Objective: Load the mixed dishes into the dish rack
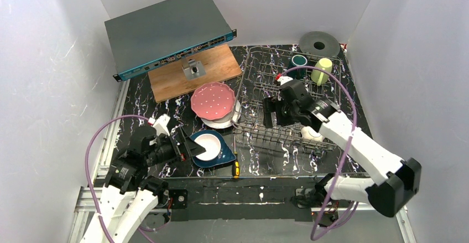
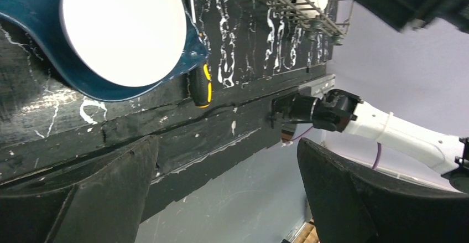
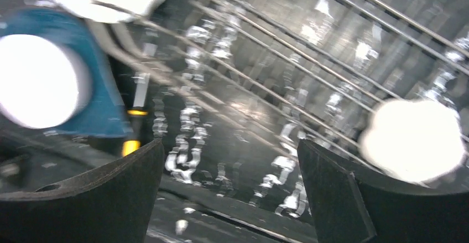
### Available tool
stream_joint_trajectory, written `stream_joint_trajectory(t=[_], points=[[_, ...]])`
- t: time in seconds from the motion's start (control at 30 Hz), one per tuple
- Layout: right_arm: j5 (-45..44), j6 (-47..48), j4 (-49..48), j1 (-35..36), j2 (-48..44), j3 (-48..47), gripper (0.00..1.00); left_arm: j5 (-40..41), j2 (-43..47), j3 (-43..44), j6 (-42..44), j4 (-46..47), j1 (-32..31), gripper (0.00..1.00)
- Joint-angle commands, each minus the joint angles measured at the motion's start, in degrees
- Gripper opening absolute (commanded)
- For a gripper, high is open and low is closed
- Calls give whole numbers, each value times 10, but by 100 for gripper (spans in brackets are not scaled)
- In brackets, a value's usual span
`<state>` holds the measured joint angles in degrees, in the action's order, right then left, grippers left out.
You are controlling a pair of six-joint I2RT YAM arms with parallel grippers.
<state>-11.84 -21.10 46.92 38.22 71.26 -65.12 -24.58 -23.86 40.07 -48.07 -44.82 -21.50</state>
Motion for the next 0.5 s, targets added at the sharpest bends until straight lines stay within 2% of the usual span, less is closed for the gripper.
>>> stream_joint_trajectory(t=[0.0,0.1,0.2,0.47], points=[[191,-37,-166,10,-70,30,98,25,-27,-12,24,-24,0,95],[265,-58,-246,11,-99,55,98,36,-49,-22,20,-24,0,94],[299,-61,-279,11,-107,61,98,42,-78,-26,19,-23,0,92],[305,-28,-271,10,-104,50,98,66,-124,-35,25,-4,0,88]])
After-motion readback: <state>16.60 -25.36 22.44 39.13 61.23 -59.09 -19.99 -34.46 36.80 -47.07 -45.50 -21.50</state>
